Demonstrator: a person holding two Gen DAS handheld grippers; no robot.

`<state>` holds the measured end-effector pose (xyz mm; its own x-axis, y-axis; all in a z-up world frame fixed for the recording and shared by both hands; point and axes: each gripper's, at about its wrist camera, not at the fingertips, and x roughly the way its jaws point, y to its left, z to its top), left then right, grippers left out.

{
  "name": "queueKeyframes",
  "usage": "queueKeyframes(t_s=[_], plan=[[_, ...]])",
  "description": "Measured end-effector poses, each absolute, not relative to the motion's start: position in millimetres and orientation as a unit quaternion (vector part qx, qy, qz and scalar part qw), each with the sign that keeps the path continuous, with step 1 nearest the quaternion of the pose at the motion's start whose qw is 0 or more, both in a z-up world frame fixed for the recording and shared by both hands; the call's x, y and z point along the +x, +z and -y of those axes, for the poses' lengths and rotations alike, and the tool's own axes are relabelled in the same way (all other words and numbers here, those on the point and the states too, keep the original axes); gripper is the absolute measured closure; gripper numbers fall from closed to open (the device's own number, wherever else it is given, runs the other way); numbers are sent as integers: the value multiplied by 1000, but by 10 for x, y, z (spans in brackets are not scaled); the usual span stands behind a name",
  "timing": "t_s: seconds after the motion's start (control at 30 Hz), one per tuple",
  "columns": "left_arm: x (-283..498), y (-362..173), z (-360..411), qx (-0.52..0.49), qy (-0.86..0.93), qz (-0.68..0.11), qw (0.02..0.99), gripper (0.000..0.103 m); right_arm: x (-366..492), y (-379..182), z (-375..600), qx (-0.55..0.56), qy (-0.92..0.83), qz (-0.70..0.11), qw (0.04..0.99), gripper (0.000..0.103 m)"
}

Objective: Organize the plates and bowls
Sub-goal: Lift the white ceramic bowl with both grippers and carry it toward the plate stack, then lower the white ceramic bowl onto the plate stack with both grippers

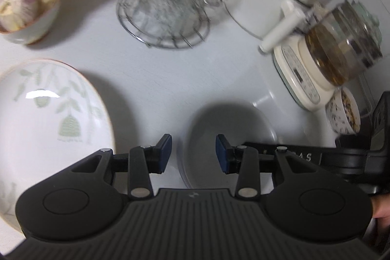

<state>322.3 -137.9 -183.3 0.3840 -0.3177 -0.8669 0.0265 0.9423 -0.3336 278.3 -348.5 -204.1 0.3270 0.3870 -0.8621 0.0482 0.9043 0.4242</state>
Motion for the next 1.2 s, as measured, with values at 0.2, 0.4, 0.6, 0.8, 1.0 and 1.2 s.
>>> queueKeyframes(t_s=[0.2,0.4,0.6,0.8,1.0,1.2], plan=[[3258,-1989,1561,-121,-101,-566,809,59,2767,-2076,3602,189,99,-574,790,89],[3239,-2141,1608,-132,-87,-579,800,63,2766,-2099,3567,166,106,-572,796,89],[3205,-2225,1575,-151,-79,-575,800,78,2786,-2108,3551,158,114,-569,799,89],[3156,-2190,1540,-165,-81,-570,801,82,2733,-2075,3569,153,108,-568,802,89],[3080,-1937,1434,-177,-89,-558,806,82,2641,-1813,3506,148,109,-556,811,89],[3035,-1568,1249,-185,-95,-537,818,82,2555,-1474,3384,153,109,-534,824,89]])
